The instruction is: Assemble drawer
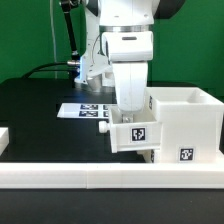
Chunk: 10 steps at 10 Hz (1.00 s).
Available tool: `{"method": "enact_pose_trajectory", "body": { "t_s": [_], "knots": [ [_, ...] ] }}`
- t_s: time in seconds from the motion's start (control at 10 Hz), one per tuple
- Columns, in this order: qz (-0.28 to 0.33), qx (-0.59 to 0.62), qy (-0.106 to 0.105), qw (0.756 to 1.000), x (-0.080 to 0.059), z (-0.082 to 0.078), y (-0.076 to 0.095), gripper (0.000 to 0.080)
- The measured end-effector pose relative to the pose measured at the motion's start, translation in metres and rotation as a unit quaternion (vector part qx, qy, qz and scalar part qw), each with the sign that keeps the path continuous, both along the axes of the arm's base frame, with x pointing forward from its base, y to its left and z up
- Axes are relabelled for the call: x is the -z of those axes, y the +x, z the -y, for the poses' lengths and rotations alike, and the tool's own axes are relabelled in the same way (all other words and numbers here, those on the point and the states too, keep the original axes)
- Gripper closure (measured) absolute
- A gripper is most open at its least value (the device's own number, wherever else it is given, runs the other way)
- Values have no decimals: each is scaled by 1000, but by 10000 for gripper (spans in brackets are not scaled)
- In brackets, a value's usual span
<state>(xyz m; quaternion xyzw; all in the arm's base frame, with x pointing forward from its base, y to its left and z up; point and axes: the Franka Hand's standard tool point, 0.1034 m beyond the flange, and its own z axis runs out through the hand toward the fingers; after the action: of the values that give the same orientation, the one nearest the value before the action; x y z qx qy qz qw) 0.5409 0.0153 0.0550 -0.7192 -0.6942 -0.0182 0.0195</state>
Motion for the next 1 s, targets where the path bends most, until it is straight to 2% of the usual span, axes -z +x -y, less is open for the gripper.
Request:
{"method": "enact_pose_trajectory", "body": {
  "t_s": [0.2,0.5,0.7,0.8,0.9,1.0],
  "knots": [
    [12,-62,-8,998,0,1,4,757],
    [14,-75,-25,997,-3,-2,8,757],
    [14,-72,-25,997,-2,-1,8,757],
    [14,-72,-25,997,-3,-1,8,532],
    [18,-65,-25,997,-7,-1,11,532],
    [23,-64,-28,997,-16,-1,14,397]
  ]
}}
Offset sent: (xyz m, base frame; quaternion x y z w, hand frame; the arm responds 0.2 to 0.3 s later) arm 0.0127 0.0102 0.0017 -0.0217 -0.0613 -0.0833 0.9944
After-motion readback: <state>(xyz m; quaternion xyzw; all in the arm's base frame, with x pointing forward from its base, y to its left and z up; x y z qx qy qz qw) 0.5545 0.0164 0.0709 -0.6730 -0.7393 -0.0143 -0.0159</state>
